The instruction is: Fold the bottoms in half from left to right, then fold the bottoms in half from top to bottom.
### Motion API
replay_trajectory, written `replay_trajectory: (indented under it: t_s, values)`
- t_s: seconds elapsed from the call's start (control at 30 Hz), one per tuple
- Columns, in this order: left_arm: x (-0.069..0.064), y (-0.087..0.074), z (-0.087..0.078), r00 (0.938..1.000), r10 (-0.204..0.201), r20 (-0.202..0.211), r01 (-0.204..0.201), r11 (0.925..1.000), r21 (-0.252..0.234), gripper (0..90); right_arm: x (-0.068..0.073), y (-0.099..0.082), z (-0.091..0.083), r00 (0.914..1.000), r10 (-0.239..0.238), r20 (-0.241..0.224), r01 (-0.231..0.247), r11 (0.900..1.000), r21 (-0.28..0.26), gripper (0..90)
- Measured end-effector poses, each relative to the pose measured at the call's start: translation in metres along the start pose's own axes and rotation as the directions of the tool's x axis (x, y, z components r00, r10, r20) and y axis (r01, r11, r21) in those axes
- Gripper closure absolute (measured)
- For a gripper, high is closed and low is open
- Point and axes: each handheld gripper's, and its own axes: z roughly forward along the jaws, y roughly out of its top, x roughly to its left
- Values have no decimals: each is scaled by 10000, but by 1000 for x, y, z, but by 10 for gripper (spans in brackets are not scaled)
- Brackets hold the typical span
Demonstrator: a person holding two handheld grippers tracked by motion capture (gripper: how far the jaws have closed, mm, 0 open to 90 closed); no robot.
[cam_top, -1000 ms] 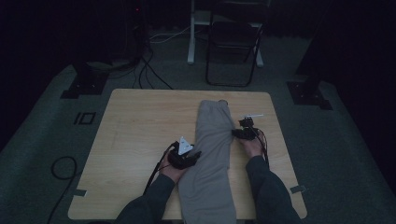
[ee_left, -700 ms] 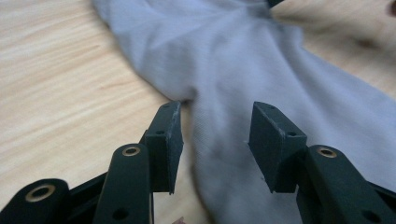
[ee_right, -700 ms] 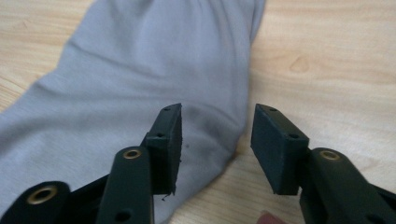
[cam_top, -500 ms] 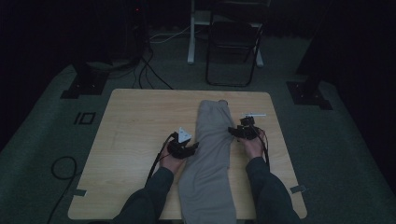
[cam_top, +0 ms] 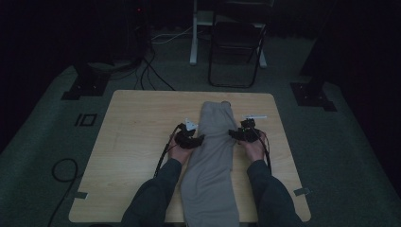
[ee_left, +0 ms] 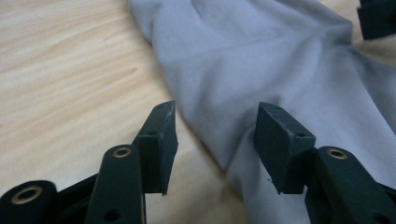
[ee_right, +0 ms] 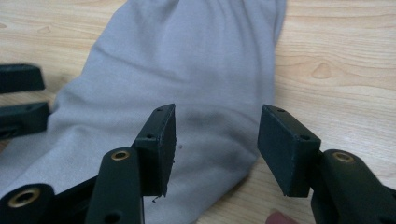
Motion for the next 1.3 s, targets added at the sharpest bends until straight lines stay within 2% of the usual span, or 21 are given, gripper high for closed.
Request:
replay_trajectory:
  t_s: [0.3, 0.43, 0.5, 0.67, 0.93, 1.2, 1.3]
  values:
    - [7, 24, 13, 9993, -235, -298, 243, 9993, 267, 467, 1, -3, 2, 9999, 60, -93, -59, 10000, 23, 454]
    - [9, 28, 15, 9988, -314, -386, 325, 9991, 287, 457, 1, -4, 3, 9999, 101, -124, -100, 9999, 86, 448]
    - [8, 29, 18, 9987, -369, -359, 382, 9986, 353, 454, 2, -5, 3, 9999, 99, -127, -98, 9999, 89, 448]
    - [4, 31, 25, 9989, -135, -443, 158, 9986, 510, 445, 3, -7, 5, 9998, 81, -161, -79, 9999, 127, 446]
    - [4, 28, 31, 9981, -157, -592, 203, 9968, 769, 435, 3, -9, 5, 9998, 97, -173, -94, 9998, 173, 440]
    - [0, 29, 36, 9973, 50, -735, 20, 9955, 948, 432, -4, -1, 2, 9995, 284, -96, -287, 9990, -337, 444]
    - [-2, 29, 40, 9959, 257, -868, -157, 9933, 1142, 433, -8, 8, 9, 9990, 406, 194, -396, 9979, -521, 457]
